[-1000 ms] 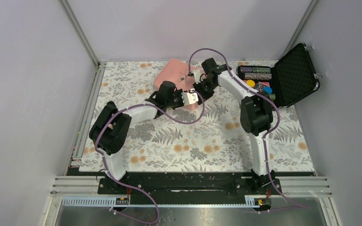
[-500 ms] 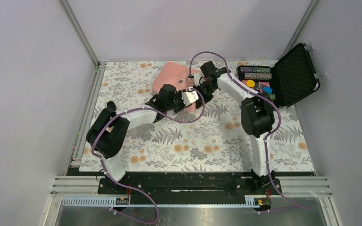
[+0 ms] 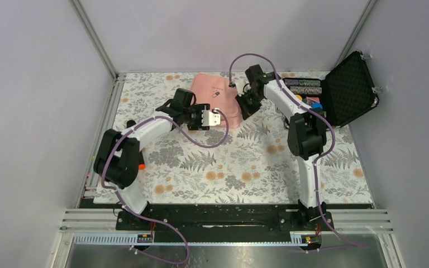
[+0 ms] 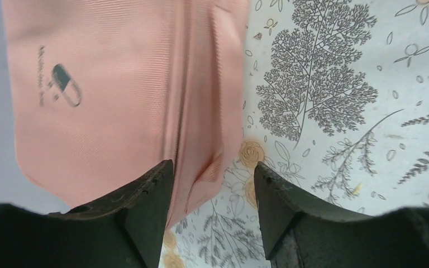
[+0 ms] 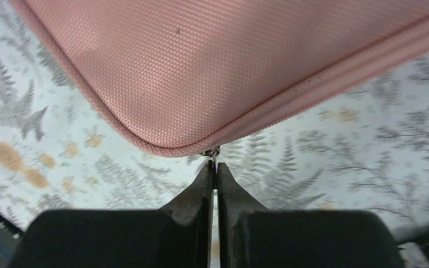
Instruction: Organize the medicine kit
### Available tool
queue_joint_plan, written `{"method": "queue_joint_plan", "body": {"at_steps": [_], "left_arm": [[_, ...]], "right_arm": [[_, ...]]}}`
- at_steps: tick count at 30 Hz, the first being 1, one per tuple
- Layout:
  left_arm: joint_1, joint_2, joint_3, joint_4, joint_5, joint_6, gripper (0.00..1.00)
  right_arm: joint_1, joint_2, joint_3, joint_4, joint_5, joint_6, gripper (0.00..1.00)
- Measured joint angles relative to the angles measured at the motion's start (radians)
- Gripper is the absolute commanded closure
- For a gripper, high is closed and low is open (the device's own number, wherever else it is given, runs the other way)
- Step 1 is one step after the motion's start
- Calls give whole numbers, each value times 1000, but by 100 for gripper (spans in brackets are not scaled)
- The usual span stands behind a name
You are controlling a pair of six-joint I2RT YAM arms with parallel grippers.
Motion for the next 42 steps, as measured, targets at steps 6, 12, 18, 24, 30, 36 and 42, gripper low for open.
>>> {"method": "queue_joint_plan", "body": {"at_steps": [6,12,18,24,30,36,42], "left_arm": [[-18,142,93,-11,-6,97,53],[-31,187,96,93,-34,93,59],[-21,120,77,53,11,132,47],[10,124,156,12,0,155,51],[32,276,315,-10,-49,151,66],[31,312,342,-19,-79,164,82],[31,312,342,-41,-78,166,100]], "right_arm": [[-29,130,220,-47,60,-33,100],[-29,202,329,-72,71,-39,100],[-29,203,331,-75,73,-53,100],[-29,203,331,-74,73,-54,100],[-29,203,331,-68,72,-53,100],[-29,203,331,-59,73,-53,100],[-29,203,331,-59,72,-51,100]]}}
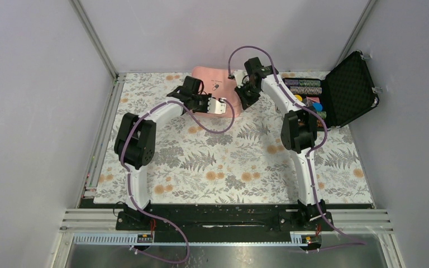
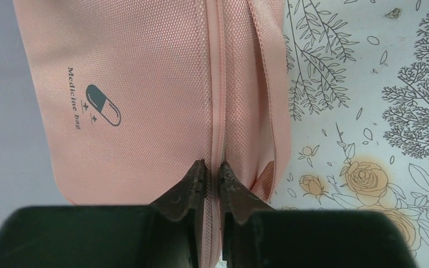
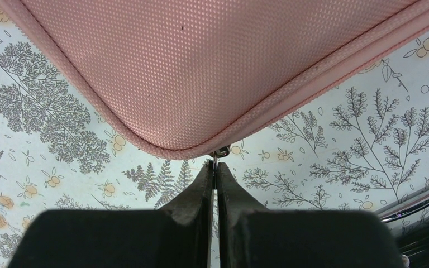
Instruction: Organize the medicine kit
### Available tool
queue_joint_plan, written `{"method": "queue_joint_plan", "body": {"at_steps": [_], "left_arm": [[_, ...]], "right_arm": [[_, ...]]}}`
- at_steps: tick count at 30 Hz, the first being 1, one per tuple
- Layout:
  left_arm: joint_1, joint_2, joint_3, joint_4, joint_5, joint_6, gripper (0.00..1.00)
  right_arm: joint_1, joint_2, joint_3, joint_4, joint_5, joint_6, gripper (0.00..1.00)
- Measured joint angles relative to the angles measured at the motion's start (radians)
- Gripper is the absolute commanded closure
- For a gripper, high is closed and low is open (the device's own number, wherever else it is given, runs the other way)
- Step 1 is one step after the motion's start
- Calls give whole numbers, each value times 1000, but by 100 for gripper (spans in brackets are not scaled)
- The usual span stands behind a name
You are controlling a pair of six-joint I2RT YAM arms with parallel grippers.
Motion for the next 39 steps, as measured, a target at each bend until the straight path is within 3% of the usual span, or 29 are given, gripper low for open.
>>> {"method": "queue_joint_plan", "body": {"at_steps": [8,18,25,26,28,31,34,39], "left_arm": [[4,-61,-47,-7,34,-146,100],[5,-300,-297,-34,167,-649,100],[-43,-394,-438,34,144,-921,100],[-52,-398,-442,37,143,-946,95],[-64,-402,-448,41,148,-976,73],[-82,-412,-447,12,178,-960,39],[-96,-428,-399,-129,192,-781,34],[-21,-446,-299,-425,165,-307,35]], "right_arm": [[1,26,53,-15,-5,12,100],[67,66,114,-26,-11,59,100],[91,-45,-96,8,-29,117,100],[91,-72,-142,22,-21,111,100],[90,-126,-232,60,0,100,100],[90,-197,-346,101,27,73,100],[88,-208,-364,116,40,45,100],[88,-202,-350,116,54,0,100]]}}
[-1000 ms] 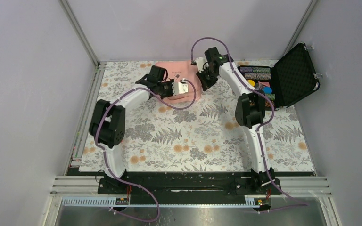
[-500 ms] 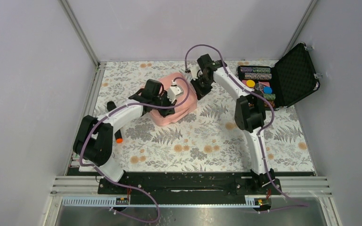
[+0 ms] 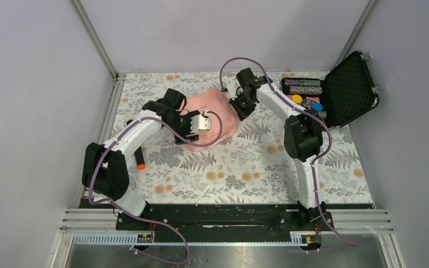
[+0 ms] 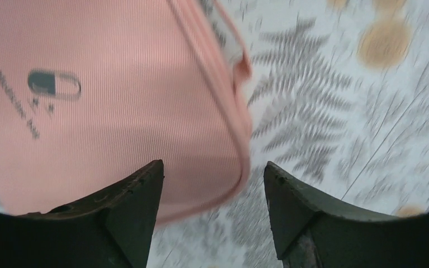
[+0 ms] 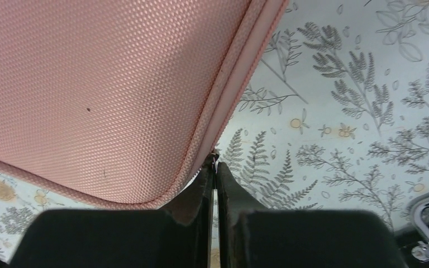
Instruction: Organize the medicine kit
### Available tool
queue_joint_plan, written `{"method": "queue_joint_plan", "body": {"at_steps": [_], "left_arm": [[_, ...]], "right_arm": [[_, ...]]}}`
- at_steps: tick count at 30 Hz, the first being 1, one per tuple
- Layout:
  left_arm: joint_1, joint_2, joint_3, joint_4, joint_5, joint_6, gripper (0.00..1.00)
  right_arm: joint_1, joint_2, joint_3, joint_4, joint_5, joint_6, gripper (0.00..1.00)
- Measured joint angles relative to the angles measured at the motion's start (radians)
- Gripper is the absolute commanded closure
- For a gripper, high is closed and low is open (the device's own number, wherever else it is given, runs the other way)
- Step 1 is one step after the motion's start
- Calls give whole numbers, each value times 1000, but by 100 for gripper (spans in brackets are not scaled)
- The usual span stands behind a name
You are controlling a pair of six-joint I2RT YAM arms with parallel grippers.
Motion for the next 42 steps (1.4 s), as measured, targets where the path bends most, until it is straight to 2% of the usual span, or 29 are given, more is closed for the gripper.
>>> {"method": "queue_joint_plan", "body": {"at_steps": [4,7,10,13,17,22,24,27,30,32,36,38,42], "left_arm": [[80,-1,25,-134,-77,315,37],[96,-2,-14,-137,-127,481,38],[95,-6,-86,-66,-141,568,40],[93,-28,-146,35,-137,589,44],[87,-36,-206,201,-136,531,50],[66,-38,-298,474,-145,382,60],[49,-42,-336,568,-164,338,65],[14,-62,-381,653,-194,289,69],[-45,-94,-414,673,-206,244,71],[-103,-117,-433,679,-209,206,70],[-215,-137,-442,682,-209,104,58],[-238,-138,-442,686,-212,60,51],[-244,-143,-433,655,-210,-2,46]], "right_arm": [[-1,37,66,-27,24,-18,100],[-3,57,97,-33,34,-21,100],[-3,66,113,-46,34,-21,100],[-3,82,143,-62,42,-21,100],[-8,122,217,-86,53,-25,100],[-29,249,436,-145,68,-23,100],[-32,277,475,-129,84,-24,100],[-29,303,518,-123,112,-32,100],[-22,322,541,-89,138,-48,100],[-14,332,549,-64,151,-64,100],[5,333,546,-33,156,-119,100],[14,330,533,-16,159,-150,100],[22,300,469,30,180,-194,100]]}}
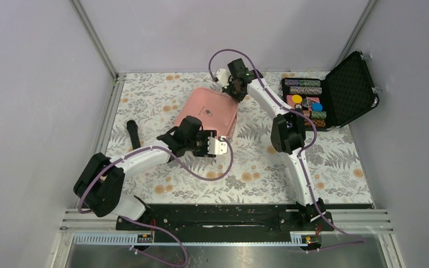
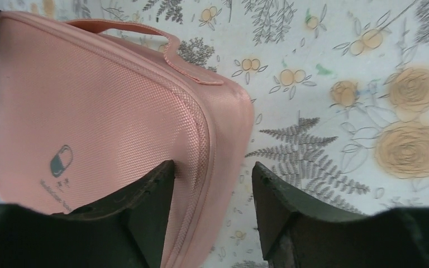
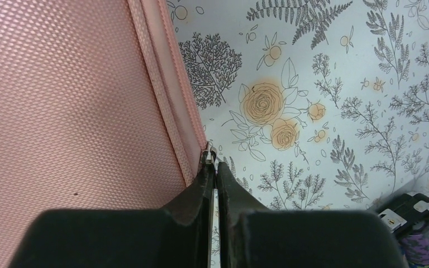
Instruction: Organize the medicine kit
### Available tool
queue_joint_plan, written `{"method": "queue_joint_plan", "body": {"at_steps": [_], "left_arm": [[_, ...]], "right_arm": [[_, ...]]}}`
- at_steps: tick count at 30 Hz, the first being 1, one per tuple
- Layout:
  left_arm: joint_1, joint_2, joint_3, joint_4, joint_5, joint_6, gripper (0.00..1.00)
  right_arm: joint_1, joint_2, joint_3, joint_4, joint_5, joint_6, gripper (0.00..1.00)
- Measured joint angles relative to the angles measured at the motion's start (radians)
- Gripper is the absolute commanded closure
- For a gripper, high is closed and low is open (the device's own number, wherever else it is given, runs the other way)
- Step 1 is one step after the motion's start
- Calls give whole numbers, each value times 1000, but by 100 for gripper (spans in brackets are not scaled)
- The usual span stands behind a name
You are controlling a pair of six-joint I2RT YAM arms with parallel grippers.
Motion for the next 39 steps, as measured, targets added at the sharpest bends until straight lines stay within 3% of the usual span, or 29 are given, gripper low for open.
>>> {"method": "queue_joint_plan", "body": {"at_steps": [4,6,11,19,21,23,26,27,39], "left_arm": [[21,4,143,-179,92,-155,44],[26,4,208,-177,104,-283,43],[8,52,297,-27,-68,-693,39],[-51,365,442,21,-273,-967,36],[-63,422,501,12,-315,-982,41],[-72,466,561,2,-363,-985,55],[-79,513,596,27,-455,-965,94],[-80,521,599,40,-476,-959,100],[-100,514,542,131,-566,-900,100]], "right_arm": [[4,-7,-15,13,10,-17,100],[6,-7,-15,14,15,-17,100],[6,-7,-15,14,18,-8,100],[6,-12,-22,17,15,16,100],[6,-16,-31,24,16,19,100],[3,-22,-39,28,5,25,100],[-1,-40,-73,48,-8,26,100],[-2,-44,-82,56,-11,26,100],[-47,-182,-319,159,-96,1,100]]}}
